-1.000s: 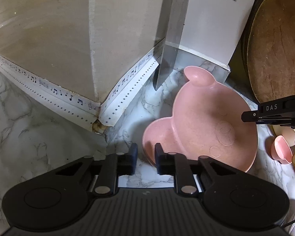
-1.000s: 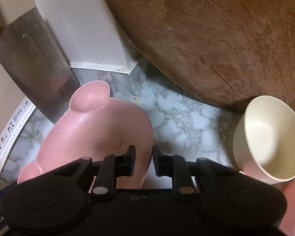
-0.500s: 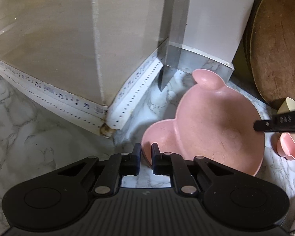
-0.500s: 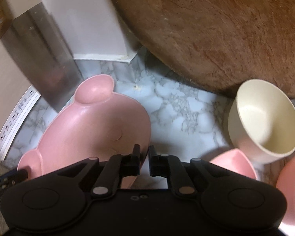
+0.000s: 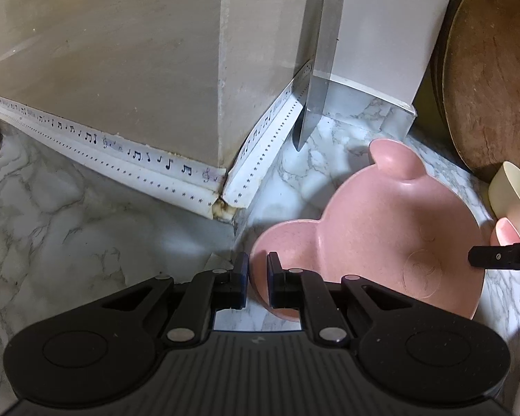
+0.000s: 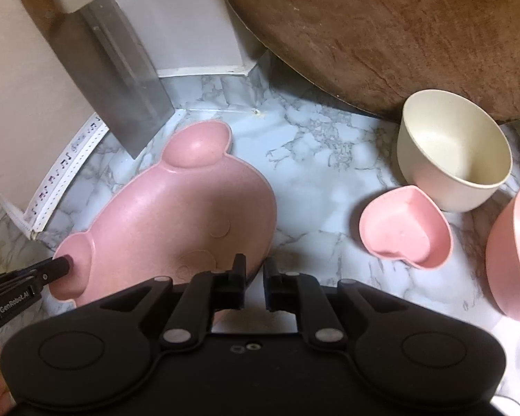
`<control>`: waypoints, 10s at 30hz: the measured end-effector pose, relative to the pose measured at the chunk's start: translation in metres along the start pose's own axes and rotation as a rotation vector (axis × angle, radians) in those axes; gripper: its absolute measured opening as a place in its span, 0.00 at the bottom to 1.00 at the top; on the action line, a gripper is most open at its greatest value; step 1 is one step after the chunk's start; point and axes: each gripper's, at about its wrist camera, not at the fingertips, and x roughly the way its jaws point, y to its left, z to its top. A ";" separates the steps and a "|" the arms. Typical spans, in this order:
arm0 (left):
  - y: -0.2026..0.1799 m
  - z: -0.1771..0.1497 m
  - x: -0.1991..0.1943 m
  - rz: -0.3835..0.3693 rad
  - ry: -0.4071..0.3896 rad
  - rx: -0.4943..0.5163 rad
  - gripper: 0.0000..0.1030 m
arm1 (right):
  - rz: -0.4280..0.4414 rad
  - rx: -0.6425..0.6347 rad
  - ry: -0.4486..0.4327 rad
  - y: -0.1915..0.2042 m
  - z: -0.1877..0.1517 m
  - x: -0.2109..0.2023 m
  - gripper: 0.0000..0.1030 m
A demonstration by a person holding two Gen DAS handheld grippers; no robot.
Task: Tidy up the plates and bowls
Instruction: 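Lift the pink bear-shaped plate with both grippers, then carry the pink bear plate over the stacked white plates and lower it, then open both grippers and lift them off the pink bear plate, then move both grippers over the pink round bowl, then close both grippers on the pink round bowl rim, then lift the pink bowl and carry it over the pink bear plate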
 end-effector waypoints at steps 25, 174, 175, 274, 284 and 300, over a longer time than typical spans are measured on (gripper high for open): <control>-0.009 -0.033 -0.097 -0.205 -0.057 0.120 0.09 | -0.056 0.149 -0.159 -0.011 -0.087 -0.130 0.11; -0.212 -0.006 -0.130 -0.391 -0.137 0.329 0.79 | -0.261 -0.073 -0.354 -0.113 -0.073 -0.211 1.00; -0.216 -0.004 -0.126 -0.383 -0.127 0.322 0.79 | -0.251 -0.087 -0.340 -0.118 -0.066 -0.207 1.00; -0.229 0.030 -0.076 -0.306 0.151 0.247 0.06 | -0.069 -0.480 0.032 -0.082 0.049 -0.131 0.10; -0.140 0.032 -0.100 -0.260 0.129 0.229 0.06 | -0.025 -0.494 0.023 0.004 0.025 -0.127 0.10; -0.025 0.029 -0.099 -0.176 0.193 0.273 0.06 | 0.058 -0.447 0.105 0.097 -0.024 -0.087 0.09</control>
